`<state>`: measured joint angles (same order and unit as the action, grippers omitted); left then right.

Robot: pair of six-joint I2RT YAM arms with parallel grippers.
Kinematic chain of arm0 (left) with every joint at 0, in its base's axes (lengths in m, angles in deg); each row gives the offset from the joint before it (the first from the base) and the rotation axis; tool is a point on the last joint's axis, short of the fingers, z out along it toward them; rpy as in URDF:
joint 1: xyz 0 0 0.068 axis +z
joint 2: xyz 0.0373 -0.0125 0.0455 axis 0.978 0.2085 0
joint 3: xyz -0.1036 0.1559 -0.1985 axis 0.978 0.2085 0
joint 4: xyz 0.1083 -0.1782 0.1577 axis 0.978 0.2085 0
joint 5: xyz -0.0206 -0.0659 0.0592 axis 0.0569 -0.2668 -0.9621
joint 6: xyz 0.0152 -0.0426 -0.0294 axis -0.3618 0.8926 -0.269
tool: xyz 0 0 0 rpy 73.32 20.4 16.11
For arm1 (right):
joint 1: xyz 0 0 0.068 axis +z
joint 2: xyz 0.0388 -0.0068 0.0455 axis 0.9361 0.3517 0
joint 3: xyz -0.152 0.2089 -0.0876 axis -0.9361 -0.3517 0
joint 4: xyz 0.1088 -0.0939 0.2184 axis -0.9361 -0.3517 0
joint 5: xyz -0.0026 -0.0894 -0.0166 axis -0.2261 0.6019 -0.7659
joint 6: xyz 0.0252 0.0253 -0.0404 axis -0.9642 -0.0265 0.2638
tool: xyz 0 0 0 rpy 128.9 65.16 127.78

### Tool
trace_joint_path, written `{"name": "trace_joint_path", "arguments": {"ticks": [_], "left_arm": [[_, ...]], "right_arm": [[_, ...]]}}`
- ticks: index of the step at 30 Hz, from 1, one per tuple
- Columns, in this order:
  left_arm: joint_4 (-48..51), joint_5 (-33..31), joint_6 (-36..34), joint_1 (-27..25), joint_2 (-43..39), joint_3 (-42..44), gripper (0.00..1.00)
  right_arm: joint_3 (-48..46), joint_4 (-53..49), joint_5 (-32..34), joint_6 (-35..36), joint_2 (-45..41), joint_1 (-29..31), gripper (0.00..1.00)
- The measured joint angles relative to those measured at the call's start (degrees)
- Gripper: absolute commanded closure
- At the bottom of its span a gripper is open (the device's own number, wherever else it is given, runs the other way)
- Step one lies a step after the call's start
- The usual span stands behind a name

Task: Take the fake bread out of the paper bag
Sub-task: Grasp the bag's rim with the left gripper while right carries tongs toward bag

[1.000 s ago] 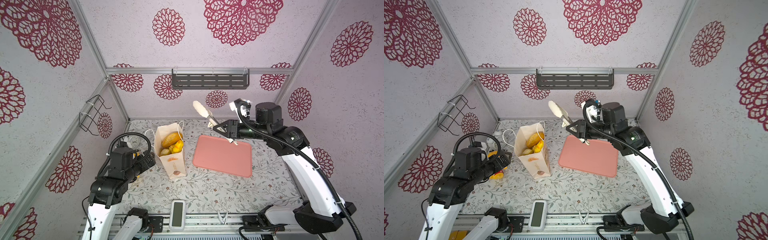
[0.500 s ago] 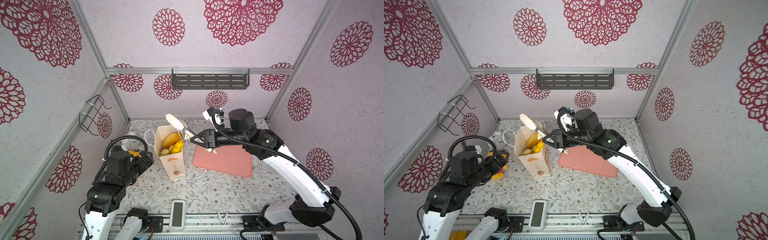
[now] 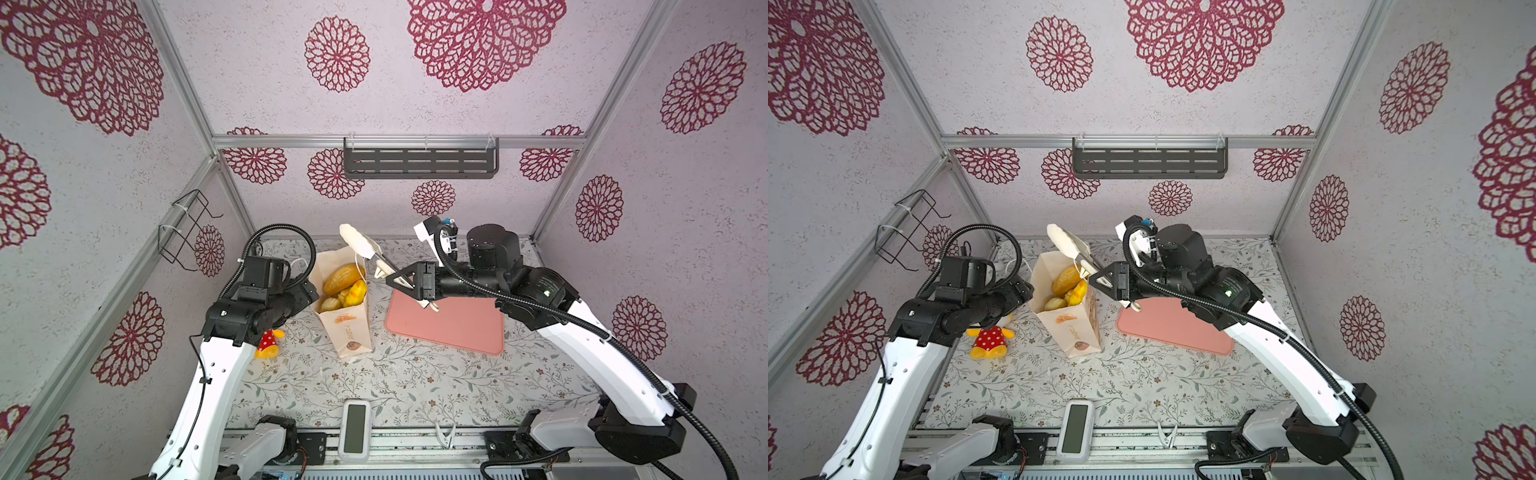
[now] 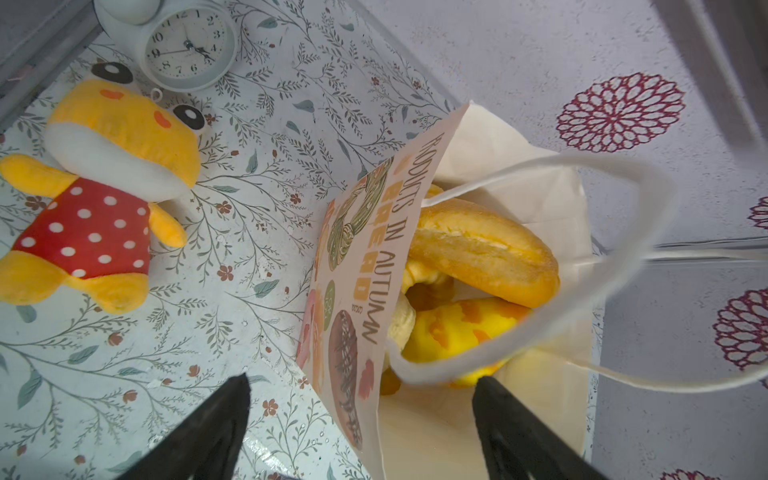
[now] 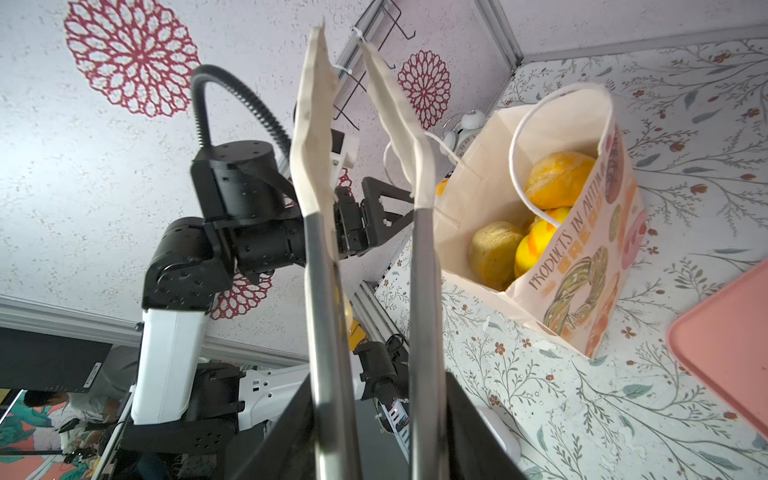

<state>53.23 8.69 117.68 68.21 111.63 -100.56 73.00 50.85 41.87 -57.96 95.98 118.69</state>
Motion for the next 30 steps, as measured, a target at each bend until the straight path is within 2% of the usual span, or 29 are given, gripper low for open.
{"name": "trace_joint_path", "arguments": {"ticks": [11, 15, 19, 30], "left_arm": [[-3.39, 0.48, -2.49, 0.00, 2.43, 1.44, 0.34], [-4.92, 0.96, -2.91, 0.00, 2.84, 3.10, 0.45], [-6.32, 1.84, -3.17, 0.00, 2.84, 4.55, 0.62], [-9.11, 2.91, -4.13, 0.00, 2.84, 5.81, 0.82]], "right_arm": [[-3.72, -0.72, 2.73, 0.09, -3.48, 0.00, 0.56], [-4.09, -1.18, 3.26, 0.11, -3.48, 0.00, 0.56], [-4.42, -1.14, 3.34, 0.15, -3.56, 0.00, 0.56], [-5.75, -0.63, 3.80, 0.00, -3.56, 0.00, 0.56]]}}
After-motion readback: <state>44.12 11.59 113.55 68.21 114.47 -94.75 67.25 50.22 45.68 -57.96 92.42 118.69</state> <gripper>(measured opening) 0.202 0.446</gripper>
